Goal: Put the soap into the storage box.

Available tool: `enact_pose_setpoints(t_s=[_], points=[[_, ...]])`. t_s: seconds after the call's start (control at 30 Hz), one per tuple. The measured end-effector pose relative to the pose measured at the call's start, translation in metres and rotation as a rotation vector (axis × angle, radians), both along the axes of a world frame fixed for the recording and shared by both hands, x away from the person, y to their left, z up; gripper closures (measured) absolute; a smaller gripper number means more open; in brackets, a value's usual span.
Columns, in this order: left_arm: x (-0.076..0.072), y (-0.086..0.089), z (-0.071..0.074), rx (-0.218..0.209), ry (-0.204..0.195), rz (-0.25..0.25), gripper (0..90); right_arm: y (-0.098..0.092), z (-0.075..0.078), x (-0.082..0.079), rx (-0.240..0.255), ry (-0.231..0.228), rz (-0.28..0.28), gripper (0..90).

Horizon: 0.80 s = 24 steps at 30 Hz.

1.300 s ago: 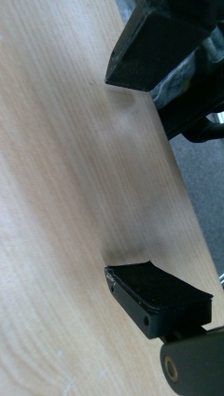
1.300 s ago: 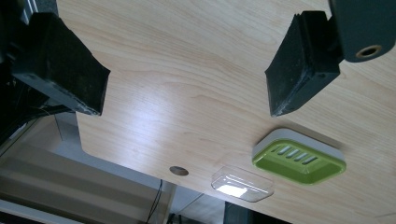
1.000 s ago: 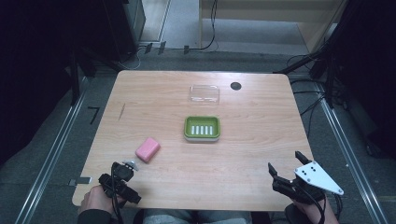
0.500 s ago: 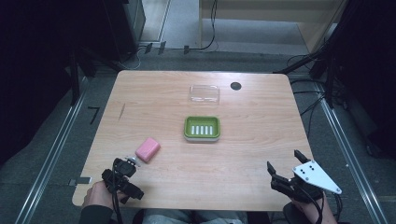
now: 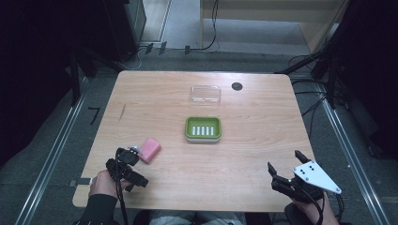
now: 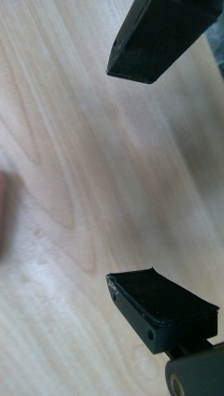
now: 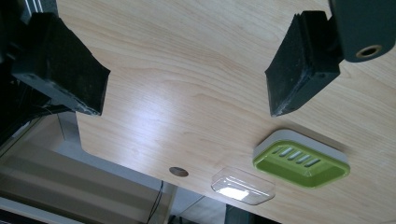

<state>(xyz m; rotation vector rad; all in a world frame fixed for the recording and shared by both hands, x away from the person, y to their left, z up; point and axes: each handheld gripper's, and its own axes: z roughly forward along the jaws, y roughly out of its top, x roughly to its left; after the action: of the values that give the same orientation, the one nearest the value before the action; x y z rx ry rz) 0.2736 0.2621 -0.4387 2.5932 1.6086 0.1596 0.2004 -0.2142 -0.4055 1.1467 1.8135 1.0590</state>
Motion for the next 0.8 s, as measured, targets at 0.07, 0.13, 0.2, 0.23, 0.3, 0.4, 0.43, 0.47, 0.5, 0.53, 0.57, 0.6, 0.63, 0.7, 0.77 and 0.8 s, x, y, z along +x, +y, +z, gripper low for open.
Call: enact_pose_setpoints(t_s=[0.07, 0.13, 0.2, 0.23, 0.3, 0.4, 0.43, 0.47, 0.5, 0.53, 0.57, 0.6, 0.63, 0.7, 0.77, 0.8], points=[[0.002, 0.001, 0.000, -0.012, -0.001, -0.003, 3.3, 0.000, 0.000, 0.000, 0.000, 0.003, 0.003, 13.6], [0.006, 0.001, -0.001, -0.019, 0.000, -0.006, 3.3, 0.000, 0.000, 0.000, -0.004, 0.001, 0.005, 13.6], [0.009, 0.001, 0.000, -0.025, -0.002, -0.011, 3.2, -0.001, 0.000, 0.000, -0.001, 0.002, 0.004, 13.6], [0.009, 0.001, 0.000, -0.025, -0.002, -0.011, 3.2, -0.001, 0.000, 0.000, -0.001, 0.005, 0.005, 13.6], [0.012, 0.001, -0.001, -0.030, -0.006, -0.012, 3.1, 0.000, 0.001, -0.001, -0.008, 0.002, 0.009, 13.6], [0.023, 0.004, -0.001, -0.040, -0.001, -0.008, 3.2, 0.000, 0.000, -0.001, -0.013, 0.001, 0.008, 13.6], [0.023, 0.004, -0.001, -0.040, -0.001, -0.008, 3.2, 0.000, 0.000, -0.001, -0.013, 0.001, 0.008, 13.6], [0.026, 0.003, 0.000, -0.051, -0.010, -0.003, 3.2, 0.000, 0.000, -0.001, -0.013, 0.010, 0.004, 13.6], [0.028, 0.002, 0.000, -0.048, -0.006, -0.006, 3.2, 0.000, 0.000, -0.001, -0.012, 0.010, 0.004, 13.6], [0.028, 0.002, 0.000, -0.048, -0.006, -0.006, 3.2, 0.000, 0.000, -0.001, -0.012, 0.010, 0.004, 13.6], [0.032, 0.000, -0.001, -0.047, -0.005, -0.012, 3.2, -0.001, 0.000, -0.002, -0.014, 0.009, 0.005, 13.6], [0.034, -0.001, -0.001, -0.039, -0.008, -0.016, 3.2, -0.001, 0.000, -0.002, -0.009, 0.009, 0.001, 13.6], [0.034, -0.001, -0.001, -0.039, -0.008, -0.016, 3.2, -0.001, 0.000, -0.002, -0.009, 0.009, 0.001, 13.6], [0.038, -0.002, -0.001, -0.044, -0.007, -0.019, 3.2, -0.003, 0.000, -0.003, 0.000, 0.005, 0.000, 13.6], [0.044, -0.001, -0.001, -0.041, -0.013, -0.007, 3.5, -0.003, 0.000, -0.003, 0.000, 0.005, -0.003, 13.6], [0.046, -0.001, -0.001, -0.048, -0.010, 0.001, 3.5, -0.003, 0.000, -0.003, -0.002, 0.006, -0.004, 13.6]])
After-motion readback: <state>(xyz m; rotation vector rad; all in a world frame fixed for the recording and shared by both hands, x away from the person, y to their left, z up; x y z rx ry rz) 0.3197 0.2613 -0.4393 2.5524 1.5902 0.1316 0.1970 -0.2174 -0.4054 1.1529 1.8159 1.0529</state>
